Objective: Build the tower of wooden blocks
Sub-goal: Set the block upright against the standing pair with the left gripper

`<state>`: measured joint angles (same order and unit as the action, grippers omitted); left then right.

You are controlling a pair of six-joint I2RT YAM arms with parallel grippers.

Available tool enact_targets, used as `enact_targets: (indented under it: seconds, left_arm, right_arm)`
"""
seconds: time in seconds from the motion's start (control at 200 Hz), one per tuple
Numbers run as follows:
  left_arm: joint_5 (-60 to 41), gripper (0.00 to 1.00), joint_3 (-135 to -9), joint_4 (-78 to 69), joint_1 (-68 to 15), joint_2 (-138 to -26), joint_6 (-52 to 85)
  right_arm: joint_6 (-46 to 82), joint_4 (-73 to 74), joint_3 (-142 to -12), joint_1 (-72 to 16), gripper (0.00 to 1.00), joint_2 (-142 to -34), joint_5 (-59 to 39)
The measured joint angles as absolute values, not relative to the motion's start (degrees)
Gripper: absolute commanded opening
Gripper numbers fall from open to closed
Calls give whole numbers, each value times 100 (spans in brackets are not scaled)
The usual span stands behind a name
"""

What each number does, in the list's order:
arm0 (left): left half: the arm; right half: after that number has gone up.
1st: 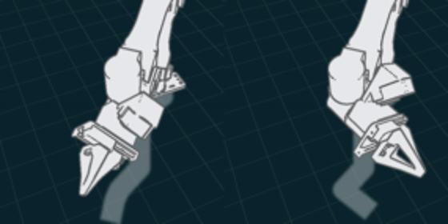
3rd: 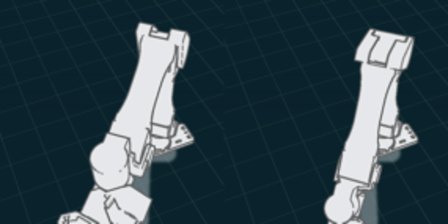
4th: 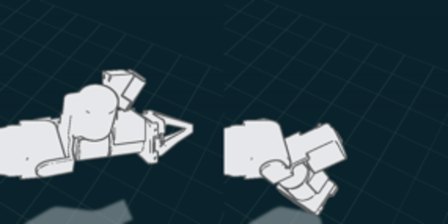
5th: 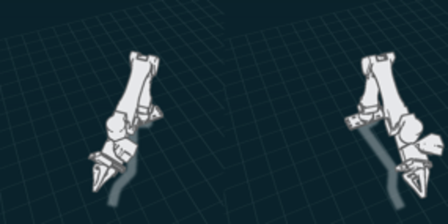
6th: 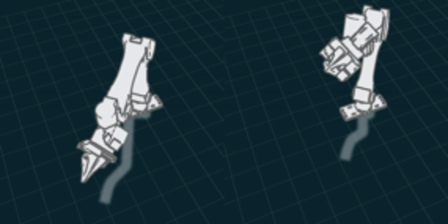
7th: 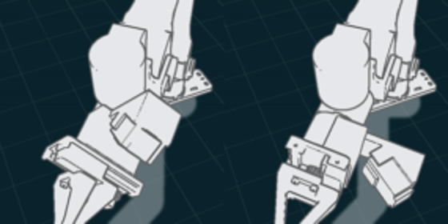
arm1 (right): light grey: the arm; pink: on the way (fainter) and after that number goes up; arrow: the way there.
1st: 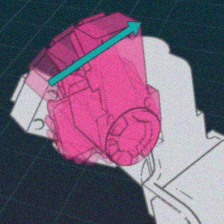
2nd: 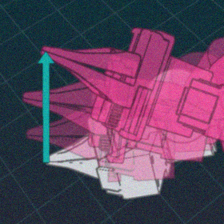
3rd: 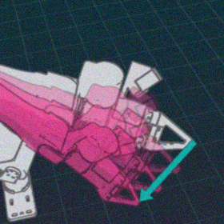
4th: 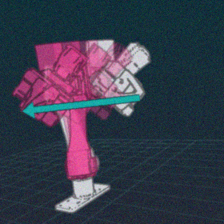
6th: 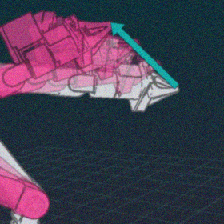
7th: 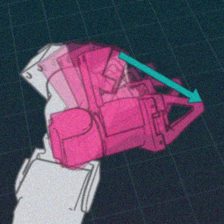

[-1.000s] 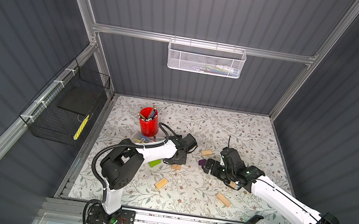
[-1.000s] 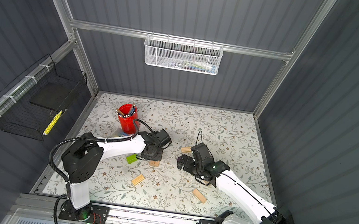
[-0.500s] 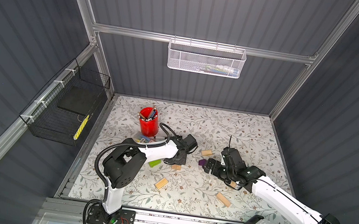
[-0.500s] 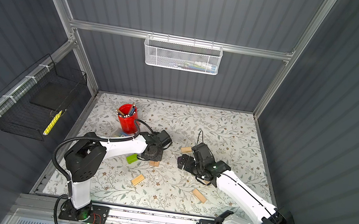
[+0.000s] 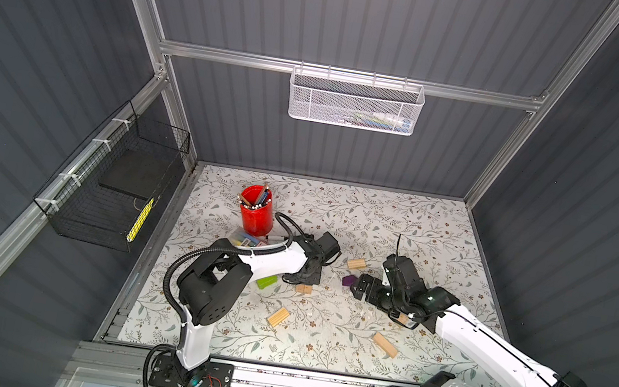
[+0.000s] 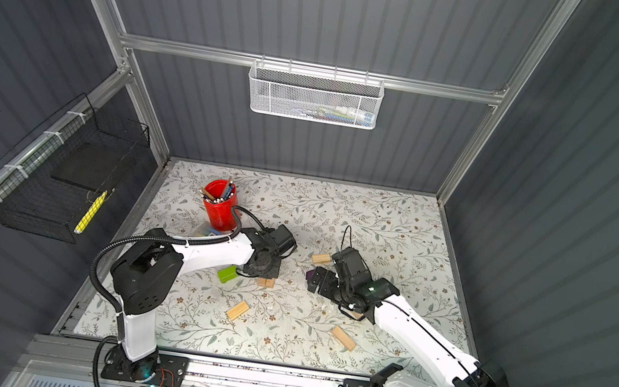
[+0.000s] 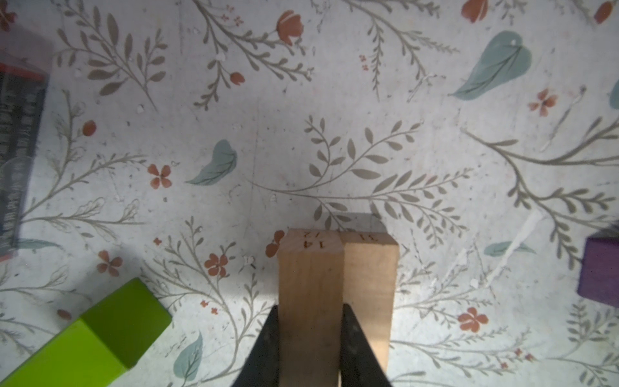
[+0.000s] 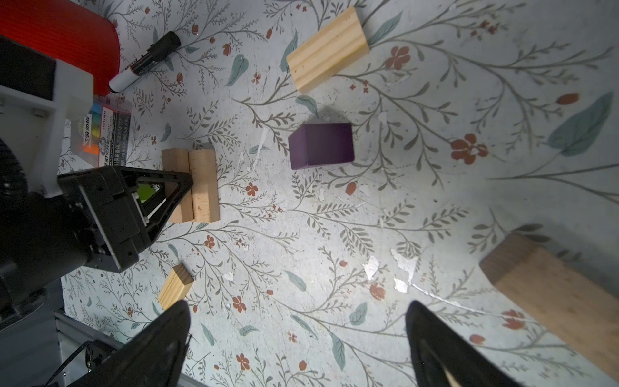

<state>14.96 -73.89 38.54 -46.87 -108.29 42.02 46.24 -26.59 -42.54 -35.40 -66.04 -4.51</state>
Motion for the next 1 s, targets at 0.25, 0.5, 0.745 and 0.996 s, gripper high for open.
enact_targets:
  seconds: [0.25, 0.5, 0.745, 0.996]
  left_arm:
    - [1496, 13, -7389, 3852, -4687, -10829, 4202]
    - [1496, 16, -7389, 3854, -4687, -10829, 4202]
    - [1496, 24, -7389, 3854, -4687, -10829, 4202]
    - [1496, 31, -7389, 3854, -4687, -10829, 4206]
  right_arm:
    - [4624, -2661, -4254, -3538, 99, -6604, -451]
    - [4624, -2661, -4254, -3518, 99, -6604, -454]
    - [4624, -2663, -4254, -3516, 99, -6604, -456]
    - [4624, -2665, -4254, -3511, 99, -6593, -454]
